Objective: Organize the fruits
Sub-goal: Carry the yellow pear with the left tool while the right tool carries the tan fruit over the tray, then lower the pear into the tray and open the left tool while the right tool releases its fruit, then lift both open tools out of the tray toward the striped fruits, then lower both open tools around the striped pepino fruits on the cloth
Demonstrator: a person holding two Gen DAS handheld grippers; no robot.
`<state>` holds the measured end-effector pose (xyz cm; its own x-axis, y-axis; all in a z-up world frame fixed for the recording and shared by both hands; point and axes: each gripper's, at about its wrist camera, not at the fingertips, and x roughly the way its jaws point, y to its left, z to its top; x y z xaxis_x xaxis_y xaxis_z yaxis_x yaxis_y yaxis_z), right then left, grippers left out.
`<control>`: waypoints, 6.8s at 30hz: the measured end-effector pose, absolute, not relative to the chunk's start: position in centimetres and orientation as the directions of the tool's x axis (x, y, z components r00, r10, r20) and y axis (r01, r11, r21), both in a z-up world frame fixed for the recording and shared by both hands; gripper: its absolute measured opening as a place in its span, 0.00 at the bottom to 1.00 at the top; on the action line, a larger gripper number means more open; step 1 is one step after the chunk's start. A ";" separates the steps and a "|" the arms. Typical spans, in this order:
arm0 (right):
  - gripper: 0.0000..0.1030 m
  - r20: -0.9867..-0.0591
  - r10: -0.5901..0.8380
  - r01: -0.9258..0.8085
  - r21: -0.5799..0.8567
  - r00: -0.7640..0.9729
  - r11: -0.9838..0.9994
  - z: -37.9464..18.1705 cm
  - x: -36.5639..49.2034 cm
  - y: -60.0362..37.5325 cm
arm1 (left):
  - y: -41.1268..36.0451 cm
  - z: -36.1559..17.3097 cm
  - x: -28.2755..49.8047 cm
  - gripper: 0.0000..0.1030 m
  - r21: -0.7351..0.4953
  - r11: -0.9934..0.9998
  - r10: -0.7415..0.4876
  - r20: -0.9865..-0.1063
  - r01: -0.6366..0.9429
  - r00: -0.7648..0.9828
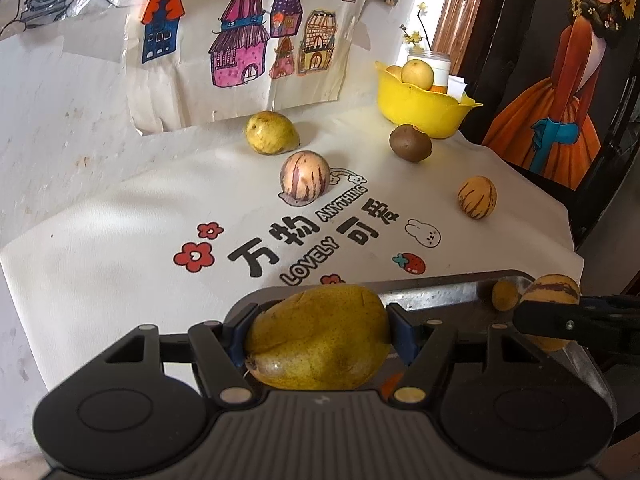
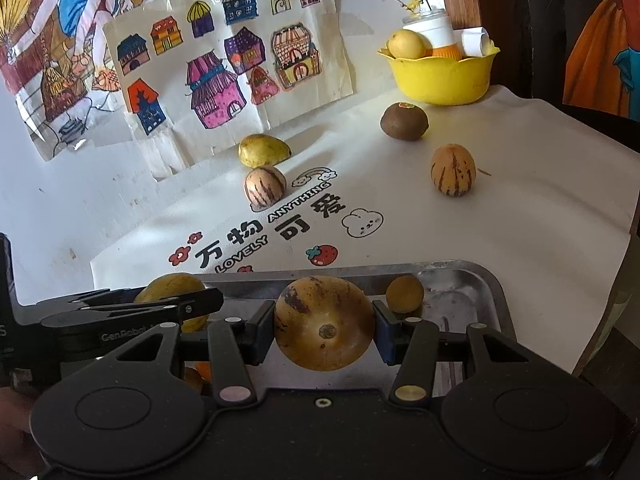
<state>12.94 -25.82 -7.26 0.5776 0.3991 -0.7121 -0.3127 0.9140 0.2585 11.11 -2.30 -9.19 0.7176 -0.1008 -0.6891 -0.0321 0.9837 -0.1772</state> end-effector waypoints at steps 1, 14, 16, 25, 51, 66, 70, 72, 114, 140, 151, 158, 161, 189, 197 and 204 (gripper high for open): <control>0.50 -0.714 0.398 -0.313 0.257 0.576 0.914 -7.4 13.0 -25.8 | -2.3 -9.3 11.1 0.69 -0.176 0.984 -0.100 -0.691 -0.032 0.716; 0.50 -0.732 0.360 -0.332 0.193 0.578 0.923 -8.7 13.4 -24.7 | -3.0 -10.0 11.6 0.69 -0.157 0.987 -0.091 -0.695 -0.027 0.713; 0.50 -0.733 0.355 -0.331 0.187 0.580 0.925 -8.8 13.4 -24.8 | -3.0 -10.1 11.6 0.69 -0.160 0.987 -0.093 -0.694 -0.027 0.714; 0.50 -0.747 0.334 -0.334 0.158 0.575 0.929 -9.8 13.5 -24.7 | -3.1 -10.2 11.6 0.69 -0.158 0.987 -0.095 -0.698 -0.023 0.710; 0.53 -0.753 0.308 -0.340 0.119 0.581 0.933 -10.8 13.2 -24.4 | -3.2 -10.2 11.8 0.71 -0.145 0.989 -0.089 -0.703 -0.019 0.706; 0.62 -0.740 0.310 -0.333 0.122 0.597 0.935 -10.3 13.0 -24.3 | -3.0 -9.8 11.5 0.75 -0.155 0.988 -0.091 -0.694 -0.025 0.714; 0.63 -0.734 0.313 -0.335 0.124 0.603 0.934 -10.0 12.9 -24.3 | -2.9 -9.2 11.3 0.80 -0.157 0.987 -0.087 -0.674 -0.026 0.733; 0.65 -0.730 0.313 -0.333 0.123 0.608 0.935 -9.9 12.9 -24.3 | -2.9 -8.9 11.3 0.81 -0.157 0.987 -0.088 -0.666 -0.024 0.741; 0.99 -0.613 0.312 -0.346 0.068 0.726 0.936 -3.2 8.0 -24.1 | -1.2 -3.8 7.9 0.99 -0.230 0.970 -0.072 -0.565 -0.073 0.822; 0.99 -0.559 0.294 -0.322 0.050 0.775 0.945 0.3 7.9 -25.5 | -1.8 -0.7 9.4 0.99 -0.199 0.979 -0.073 -0.521 -0.038 0.851; 0.99 -0.602 0.283 -0.315 0.054 0.747 0.947 -1.5 13.8 -25.1 | -2.0 -2.7 15.0 0.99 -0.193 0.980 -0.074 -0.570 -0.046 0.819; 0.99 -0.621 0.274 -0.305 0.059 0.734 0.951 -2.7 17.4 -25.2 | -1.5 -3.7 18.3 0.99 -0.193 0.979 -0.068 -0.588 -0.059 0.806; 0.99 -0.631 0.270 -0.299 0.062 0.727 0.952 -3.1 18.9 -25.3 | -1.4 -4.3 19.8 0.99 -0.193 0.979 -0.068 -0.598 -0.062 0.799; 0.99 -0.700 0.261 -0.256 0.115 0.664 0.960 -8.8 27.8 -26.0 | -1.0 -9.6 30.3 0.99 -0.154 0.987 -0.087 -0.747 -0.043 0.659; 0.99 -0.701 0.258 -0.250 0.116 0.665 0.961 -9.1 28.4 -26.2 | -1.6 -11.3 32.4 0.83 -0.077 0.997 -0.080 -0.812 0.031 0.578; 1.00 -0.703 0.249 -0.234 0.120 0.666 0.965 -9.4 28.7 -26.8 | -2.2 -11.2 32.1 0.48 -0.034 0.996 -0.075 -0.793 0.079 0.605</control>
